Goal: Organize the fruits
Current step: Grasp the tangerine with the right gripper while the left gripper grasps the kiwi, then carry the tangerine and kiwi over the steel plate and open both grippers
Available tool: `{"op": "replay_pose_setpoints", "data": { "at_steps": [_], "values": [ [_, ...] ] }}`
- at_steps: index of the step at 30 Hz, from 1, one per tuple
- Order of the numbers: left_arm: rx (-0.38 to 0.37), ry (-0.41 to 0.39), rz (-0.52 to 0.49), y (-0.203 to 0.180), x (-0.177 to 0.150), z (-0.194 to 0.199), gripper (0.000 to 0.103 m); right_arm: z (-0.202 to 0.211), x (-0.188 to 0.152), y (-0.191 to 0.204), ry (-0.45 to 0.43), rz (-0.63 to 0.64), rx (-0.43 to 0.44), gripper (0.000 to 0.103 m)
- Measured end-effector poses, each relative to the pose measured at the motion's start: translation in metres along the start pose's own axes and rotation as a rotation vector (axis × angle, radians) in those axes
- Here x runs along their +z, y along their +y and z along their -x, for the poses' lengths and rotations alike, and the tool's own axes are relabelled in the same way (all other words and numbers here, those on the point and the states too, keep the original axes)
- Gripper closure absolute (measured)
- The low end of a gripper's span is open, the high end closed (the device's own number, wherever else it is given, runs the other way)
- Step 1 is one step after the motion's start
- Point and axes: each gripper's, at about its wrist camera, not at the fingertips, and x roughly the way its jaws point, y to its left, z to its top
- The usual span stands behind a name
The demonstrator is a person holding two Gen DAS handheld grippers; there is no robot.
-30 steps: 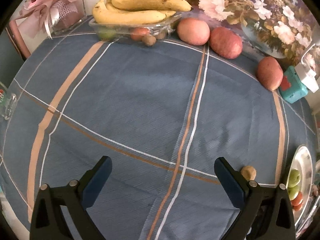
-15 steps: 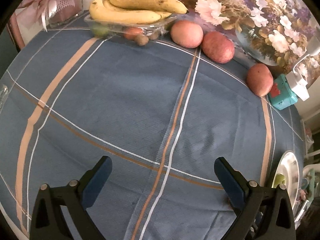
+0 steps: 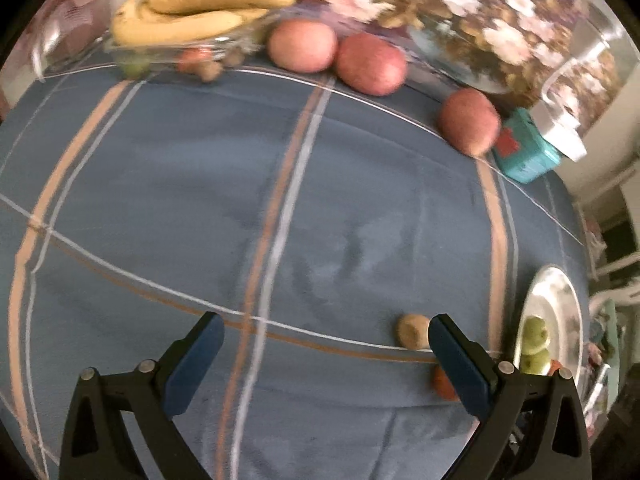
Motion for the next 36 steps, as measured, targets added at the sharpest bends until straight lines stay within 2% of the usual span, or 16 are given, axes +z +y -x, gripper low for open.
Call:
{"op": "replay_pose_setpoints", "data": {
  "at_steps": [2, 8, 11, 13, 16, 21, 27, 30, 36],
  "values": [
    [-0.026, 0.011, -0.007, -0.005, 0.000, -0.005, 0.001, 0.000, 0.000, -0.003, 0.004, -0.016, 0.009, 0.072],
    [-0.129, 0.059, -0.013, -0.015, 0.000, -0.021, 0.023, 0.002, -0.001, -0.005, 0.004, -0.027, 0.012, 0.072],
    [-0.141, 0.057, -0.048, -0.024, 0.000, -0.025, 0.038, 0.001, -0.002, -0.005, 0.004, -0.030, 0.015, 0.072],
    [-0.147, 0.063, -0.065, -0.029, 0.001, -0.028, 0.053, 0.001, -0.002, -0.005, 0.003, -0.032, 0.016, 0.072],
    [-0.177, 0.072, -0.071, -0.036, 0.002, -0.032, 0.066, 0.001, -0.001, -0.005, 0.003, -0.036, 0.020, 0.072],
    [-0.204, 0.082, -0.089, -0.043, 0.001, -0.034, 0.080, 0.000, -0.001, -0.005, 0.006, -0.042, 0.029, 0.071],
    [-0.194, 0.077, -0.015, -0.024, 0.004, -0.025, 0.081, -0.003, -0.001, -0.003, 0.012, -0.043, 0.038, 0.071],
    [-0.174, 0.064, 0.025, -0.008, 0.008, -0.019, 0.092, -0.006, 0.000, -0.001, 0.017, -0.043, 0.048, 0.071],
    [-0.165, 0.056, 0.093, 0.014, 0.013, -0.013, 0.091, -0.012, 0.000, 0.002, 0.022, -0.031, 0.057, 0.071]
  ]
}}
